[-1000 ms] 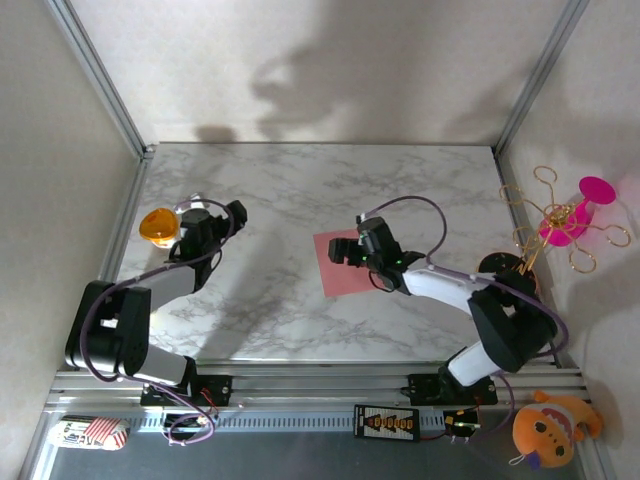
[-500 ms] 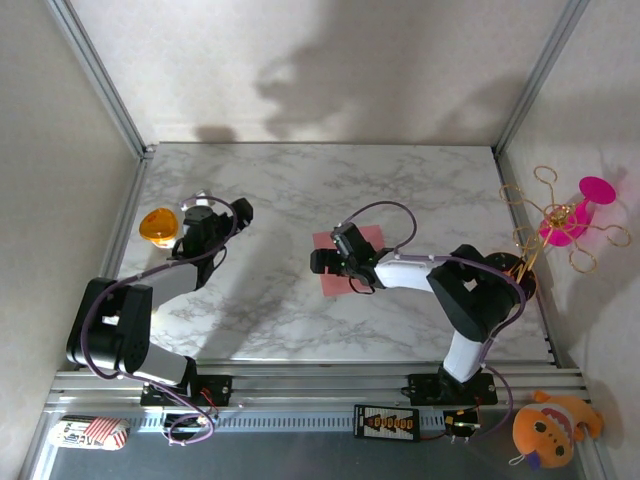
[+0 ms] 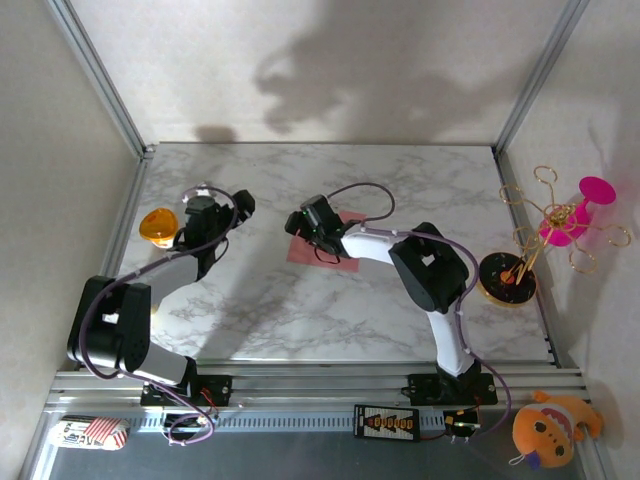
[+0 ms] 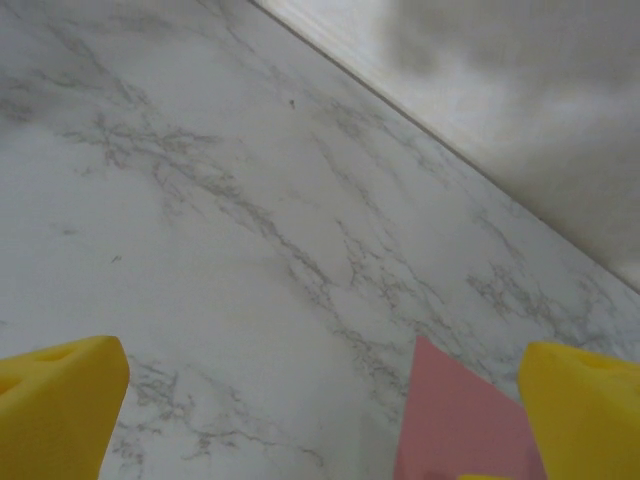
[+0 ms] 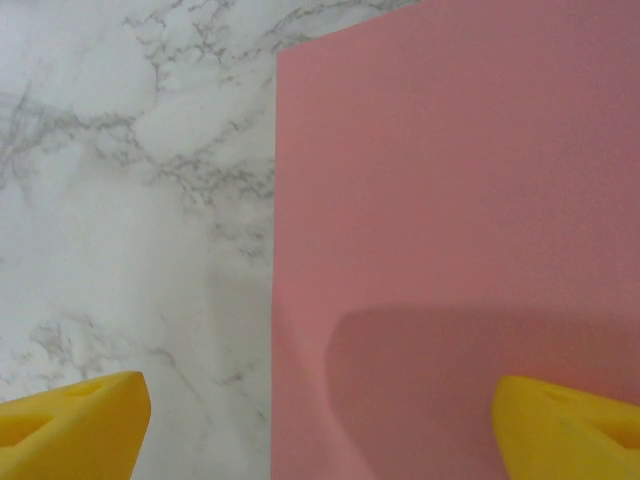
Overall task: Fold a paper plane with a square sheet of paper (pick it up from the middle)
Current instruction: Rotate the square sheet of paper at the center of the table, then first fold the square sheet of paper in half at the center of the table.
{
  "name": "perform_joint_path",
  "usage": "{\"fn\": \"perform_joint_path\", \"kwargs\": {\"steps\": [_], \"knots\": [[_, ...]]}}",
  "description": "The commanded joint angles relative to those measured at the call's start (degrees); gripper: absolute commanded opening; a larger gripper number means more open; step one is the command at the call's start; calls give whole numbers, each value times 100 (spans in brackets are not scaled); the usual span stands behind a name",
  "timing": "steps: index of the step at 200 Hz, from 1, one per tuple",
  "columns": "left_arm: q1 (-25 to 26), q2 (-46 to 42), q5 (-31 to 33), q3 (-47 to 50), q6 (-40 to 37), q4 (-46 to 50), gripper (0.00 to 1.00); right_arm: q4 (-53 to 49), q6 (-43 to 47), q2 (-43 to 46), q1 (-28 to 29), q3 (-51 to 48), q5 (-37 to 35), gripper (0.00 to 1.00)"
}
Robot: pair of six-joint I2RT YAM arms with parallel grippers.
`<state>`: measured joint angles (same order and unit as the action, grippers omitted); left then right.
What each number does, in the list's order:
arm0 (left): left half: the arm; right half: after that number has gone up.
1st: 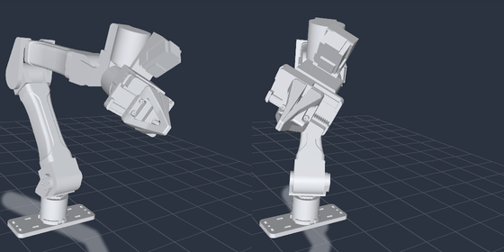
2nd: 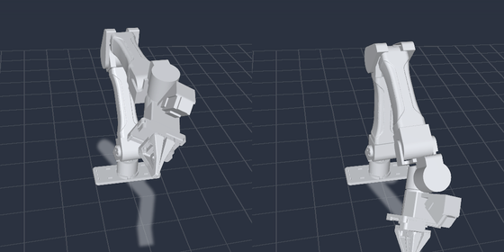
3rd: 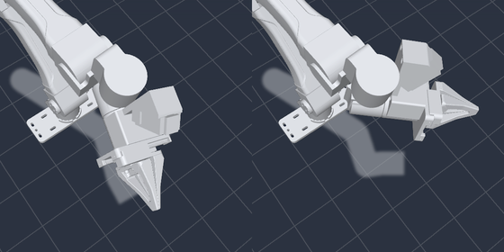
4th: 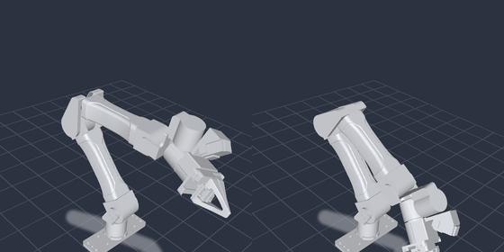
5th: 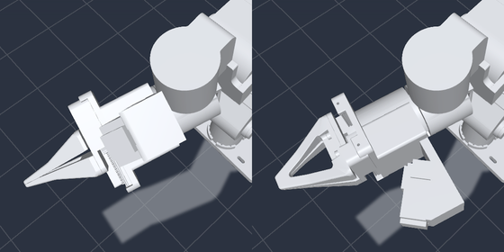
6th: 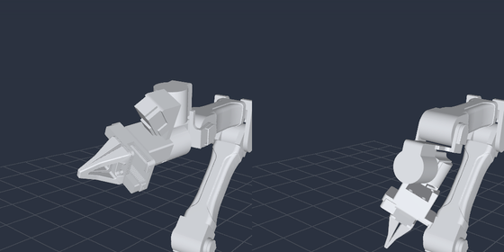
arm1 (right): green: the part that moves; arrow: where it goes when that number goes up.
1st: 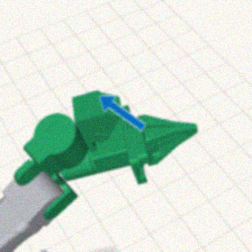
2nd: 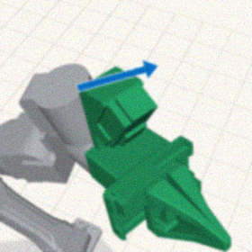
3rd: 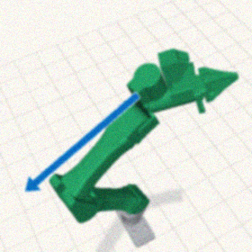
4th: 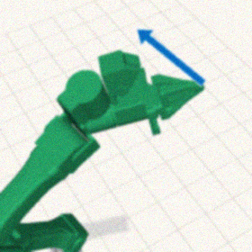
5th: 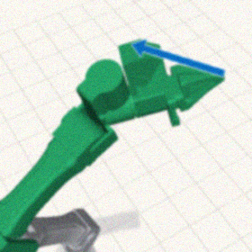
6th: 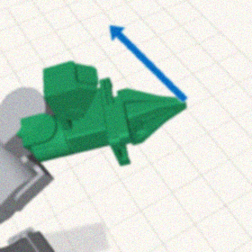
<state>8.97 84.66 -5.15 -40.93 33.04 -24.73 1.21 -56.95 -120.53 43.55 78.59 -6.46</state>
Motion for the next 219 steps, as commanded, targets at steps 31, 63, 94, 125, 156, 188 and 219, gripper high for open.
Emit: {"fn": "perform_joint_path", "kwargs": {"steps": [31,63,94,125,156,188,219], "knots": [[67,-21,-362,-331,-93,861,99,-238,141,706,-129,-26,-227,91],[358,169,-662,-628,-309,1450,99,-47,647,1290,-733,-899,219,90],[808,700,-567,-1238,-477,2359,98,-142,1069,1758,-1103,-1498,89,90],[1489,1348,-2,-1921,-598,2948,98,-367,1365,2176,-1338,-1830,-315,90],[2186,2151,568,-2858,-798,3640,99,-523,1662,2594,-1522,-2033,-712,93],[2525,2996,1065,-4028,-1165,4619,100,-663,2287,2966,-1668,-2137,-948,98],[2698,3707,963,-5037,-1334,5257,99,-565,2626,3427,-1861,-2438,-1079,99]]}}
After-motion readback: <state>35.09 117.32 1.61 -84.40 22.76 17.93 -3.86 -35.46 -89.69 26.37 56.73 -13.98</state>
